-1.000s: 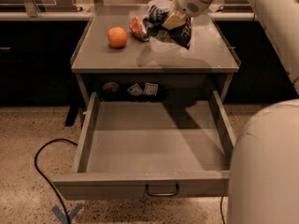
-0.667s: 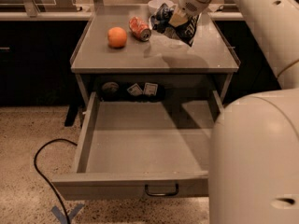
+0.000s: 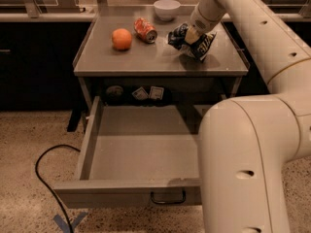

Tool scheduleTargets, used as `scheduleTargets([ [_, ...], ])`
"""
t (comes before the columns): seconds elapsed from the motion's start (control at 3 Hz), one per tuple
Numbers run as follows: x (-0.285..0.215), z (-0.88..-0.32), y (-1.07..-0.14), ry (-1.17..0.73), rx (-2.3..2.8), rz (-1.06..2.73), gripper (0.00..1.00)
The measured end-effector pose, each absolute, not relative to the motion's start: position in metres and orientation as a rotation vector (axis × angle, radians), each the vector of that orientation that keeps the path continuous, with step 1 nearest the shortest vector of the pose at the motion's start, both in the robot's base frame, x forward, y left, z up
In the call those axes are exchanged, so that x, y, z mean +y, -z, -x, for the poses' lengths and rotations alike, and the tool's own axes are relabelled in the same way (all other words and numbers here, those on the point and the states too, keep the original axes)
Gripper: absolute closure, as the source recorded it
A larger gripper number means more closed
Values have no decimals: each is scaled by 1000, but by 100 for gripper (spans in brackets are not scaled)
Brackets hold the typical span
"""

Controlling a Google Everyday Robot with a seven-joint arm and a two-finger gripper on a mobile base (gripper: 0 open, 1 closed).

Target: Pick blue chip bag from top drawer and place on counter

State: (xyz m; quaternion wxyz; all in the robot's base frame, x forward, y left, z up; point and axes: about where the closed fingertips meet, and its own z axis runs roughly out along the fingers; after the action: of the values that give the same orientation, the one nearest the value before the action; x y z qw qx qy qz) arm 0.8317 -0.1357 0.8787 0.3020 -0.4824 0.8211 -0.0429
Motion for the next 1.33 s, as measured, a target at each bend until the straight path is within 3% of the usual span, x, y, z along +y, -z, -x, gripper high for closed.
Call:
scheduleTargets([
  [0.33,-140,-829,-847,24,2233,1270,100],
  [1.33,-139,-829,-847,24,2233,1270,36],
])
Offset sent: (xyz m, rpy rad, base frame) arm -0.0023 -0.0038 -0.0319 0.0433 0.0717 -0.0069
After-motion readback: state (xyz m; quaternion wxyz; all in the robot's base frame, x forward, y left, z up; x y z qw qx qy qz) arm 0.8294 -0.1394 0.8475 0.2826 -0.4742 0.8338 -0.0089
